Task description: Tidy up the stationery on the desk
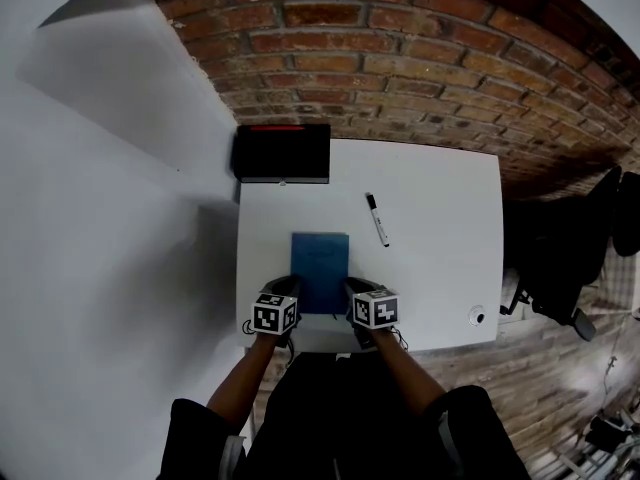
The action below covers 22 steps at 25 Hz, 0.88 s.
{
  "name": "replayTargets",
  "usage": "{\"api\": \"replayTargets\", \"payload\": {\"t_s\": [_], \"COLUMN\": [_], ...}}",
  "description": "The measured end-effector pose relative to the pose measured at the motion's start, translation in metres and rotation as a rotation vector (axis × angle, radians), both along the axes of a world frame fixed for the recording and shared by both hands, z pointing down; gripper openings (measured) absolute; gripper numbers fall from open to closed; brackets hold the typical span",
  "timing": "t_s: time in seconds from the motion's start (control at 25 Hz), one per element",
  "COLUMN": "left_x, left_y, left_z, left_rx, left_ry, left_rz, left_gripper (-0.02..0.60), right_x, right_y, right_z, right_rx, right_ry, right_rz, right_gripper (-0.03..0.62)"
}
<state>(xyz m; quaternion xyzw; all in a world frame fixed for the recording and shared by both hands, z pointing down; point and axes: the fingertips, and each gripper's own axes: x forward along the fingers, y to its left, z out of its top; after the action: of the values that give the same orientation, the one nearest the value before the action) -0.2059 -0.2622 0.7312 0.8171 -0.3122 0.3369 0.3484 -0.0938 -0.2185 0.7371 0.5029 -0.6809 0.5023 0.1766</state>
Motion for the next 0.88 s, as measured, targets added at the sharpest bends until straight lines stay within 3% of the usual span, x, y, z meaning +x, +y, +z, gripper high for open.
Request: {"api": "replayTargets", "payload": {"t_s": [0.36,0.68,0.88], "left_x": [0.000,0.000,0.000], "left_y": [-0.001,0.001,0.001], "left_z": [-0.001,-0.001,-0.001], "left_rx": [-0.002,0.015,0.021], "left_ry": [0.007,-0.015,-0.020], "left_rz": [0.008,0.020,0.018], "left_gripper": [0.015,0.015,0.015], "right_x": [0.043,0.087,0.111], "right_y": [-0.017,-0.058,-0.076], "right_z": [-0.030,-0.061,-0.060], "right_rx": [0.174,0.326,0.341], "right_ry": [0.136,0.355,0.455], "right_rz": [0.024,-0.026,-0.025], "right_gripper": [0.040,0.040,0.072]}}
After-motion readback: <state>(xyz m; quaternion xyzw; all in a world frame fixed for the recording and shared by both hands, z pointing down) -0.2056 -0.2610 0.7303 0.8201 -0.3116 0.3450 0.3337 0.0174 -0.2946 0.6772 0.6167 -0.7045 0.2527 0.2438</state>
